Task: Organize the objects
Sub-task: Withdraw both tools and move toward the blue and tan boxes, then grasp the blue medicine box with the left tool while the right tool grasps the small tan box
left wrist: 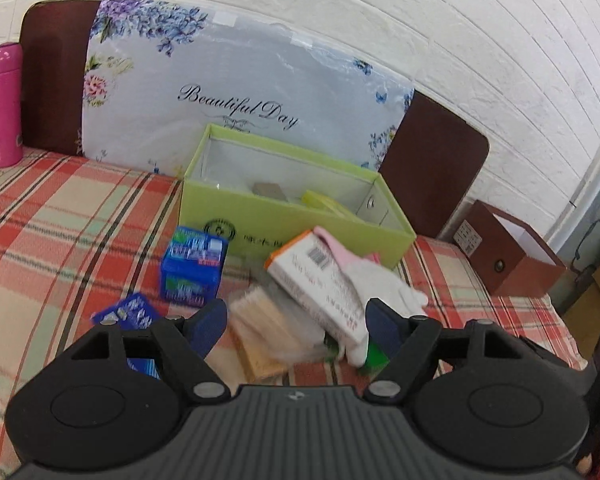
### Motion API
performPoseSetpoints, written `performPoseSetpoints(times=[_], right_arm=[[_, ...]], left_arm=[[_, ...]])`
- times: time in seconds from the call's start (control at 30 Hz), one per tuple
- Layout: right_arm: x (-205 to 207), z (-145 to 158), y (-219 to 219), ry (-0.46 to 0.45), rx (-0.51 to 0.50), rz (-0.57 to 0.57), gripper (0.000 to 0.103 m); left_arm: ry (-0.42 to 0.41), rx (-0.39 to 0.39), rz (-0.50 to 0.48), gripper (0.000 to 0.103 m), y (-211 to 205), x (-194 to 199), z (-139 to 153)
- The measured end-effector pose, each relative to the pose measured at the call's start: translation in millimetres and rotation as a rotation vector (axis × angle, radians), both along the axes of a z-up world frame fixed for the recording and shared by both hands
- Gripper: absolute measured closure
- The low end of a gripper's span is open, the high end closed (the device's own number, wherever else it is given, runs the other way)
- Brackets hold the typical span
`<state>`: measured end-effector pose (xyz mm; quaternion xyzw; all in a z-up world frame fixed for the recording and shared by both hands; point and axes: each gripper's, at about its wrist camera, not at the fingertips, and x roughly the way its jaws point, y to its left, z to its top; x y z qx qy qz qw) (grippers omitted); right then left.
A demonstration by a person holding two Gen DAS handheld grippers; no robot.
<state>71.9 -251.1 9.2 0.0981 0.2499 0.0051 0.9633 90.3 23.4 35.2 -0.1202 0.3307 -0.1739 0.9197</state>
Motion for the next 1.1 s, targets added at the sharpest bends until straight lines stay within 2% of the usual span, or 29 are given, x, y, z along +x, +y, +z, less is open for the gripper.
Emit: performPoseSetpoints(times=[0.13,0.23,0.3,0.43,0.57,0.73,0.8,0.9,0.93,0.97,1.03,1.1], right_arm=[[-17.8,-18.4,6.7,0.068,0.015,0.002,0.0],[-30.7,-28.8,14.2,0.087,0.028,0.021,0.0],[-38.0,-33.6,18.4,0.097,0.035,0.035,0.0],[-48.5,-35.5,22.8,0.095,0.049,0.063,0.0],[-55.0,-33.8,28.6,0.07,0.033,0.09,0.0],[-50.3,-40.2,44.1,0.131,0.027,0.161,0.0],[-45.6,-43.2,54.4,0.154,0.024,0.167,0.0],[-35.7,-47.8,75.7,0.16,-0.027,0.208,0.001],[-30.3,-48.7,83.5,0.163,-0.042,0.224,0.003],[-24.0,-49.0,89.9,0.164,-0.051,0.232,0.01],[-8.8,-49.1,101.8,0.168,-0.066,0.241,0.022],[6.9,-49.1,112.6,0.169,-0.079,0.24,0.037]], left_arm=[[0.076,0.037,0.03,0.024,14.6,-30.6,-25.7],[0.151,0.052,0.084,0.024,26.8,-37.2,-48.5],[0.174,0.052,0.125,0.024,32.6,-32.7,-57.6],[0.192,-0.006,0.251,0.024,41.1,-7.9,-71.0],[0.232,-0.006,0.336,0.024,39.4,25.4,-82.3],[0.176,0.042,0.331,0.024,33.2,49.2,-84.6],[0.153,0.074,0.299,0.033,33.3,49.6,-85.6],[0.146,0.081,0.225,0.034,41.0,39.2,-85.2],[0.147,0.085,0.206,0.039,44.4,33.3,-84.2],[0.138,0.087,0.19,0.048,48.3,26.9,-82.5],[0.157,0.075,0.164,0.05,58.2,17.4,-80.4],[0.167,0.064,0.182,0.05,67.9,9.0,-81.3]])
